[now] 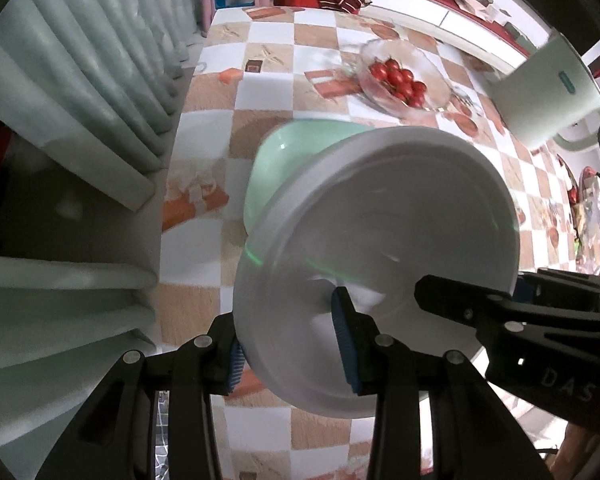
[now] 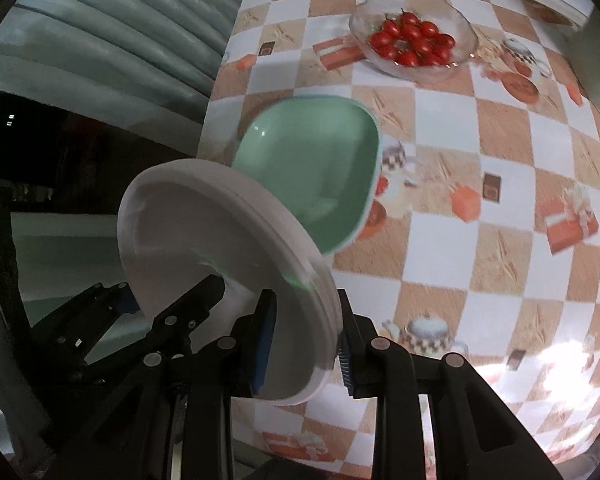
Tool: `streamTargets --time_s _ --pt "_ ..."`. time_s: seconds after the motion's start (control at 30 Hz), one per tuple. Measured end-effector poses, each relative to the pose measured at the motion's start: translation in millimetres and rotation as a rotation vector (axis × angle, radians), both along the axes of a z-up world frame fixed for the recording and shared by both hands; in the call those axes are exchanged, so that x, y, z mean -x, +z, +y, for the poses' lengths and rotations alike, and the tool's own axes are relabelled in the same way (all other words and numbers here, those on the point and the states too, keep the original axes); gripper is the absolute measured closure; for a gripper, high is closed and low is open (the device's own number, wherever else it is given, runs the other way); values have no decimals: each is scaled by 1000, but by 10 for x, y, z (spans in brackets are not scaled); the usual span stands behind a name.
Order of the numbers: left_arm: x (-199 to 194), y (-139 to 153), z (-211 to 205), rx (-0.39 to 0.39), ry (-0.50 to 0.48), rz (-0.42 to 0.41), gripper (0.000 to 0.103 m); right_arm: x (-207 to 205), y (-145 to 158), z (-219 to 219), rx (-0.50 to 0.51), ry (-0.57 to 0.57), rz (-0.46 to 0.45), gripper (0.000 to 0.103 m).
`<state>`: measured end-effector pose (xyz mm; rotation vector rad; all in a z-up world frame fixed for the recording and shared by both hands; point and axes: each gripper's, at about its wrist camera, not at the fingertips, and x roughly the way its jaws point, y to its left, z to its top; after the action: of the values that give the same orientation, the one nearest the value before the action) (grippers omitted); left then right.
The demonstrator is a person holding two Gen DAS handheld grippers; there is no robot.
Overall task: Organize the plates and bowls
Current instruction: 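Lift and carry the white bowl stack with both grippers over the green plate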
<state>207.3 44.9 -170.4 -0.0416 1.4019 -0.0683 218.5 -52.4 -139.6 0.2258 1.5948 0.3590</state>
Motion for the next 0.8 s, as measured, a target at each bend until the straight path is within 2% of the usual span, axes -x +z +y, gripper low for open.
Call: streamTargets --time_s 0.37,0.8 --pt "-428 -187 24 14 1 -10 62 -457 -190 11 16 -8 -4 72" --pt "-715 -444 22 1 -15 32 62 -692 -437 -33 17 -36 17 72"
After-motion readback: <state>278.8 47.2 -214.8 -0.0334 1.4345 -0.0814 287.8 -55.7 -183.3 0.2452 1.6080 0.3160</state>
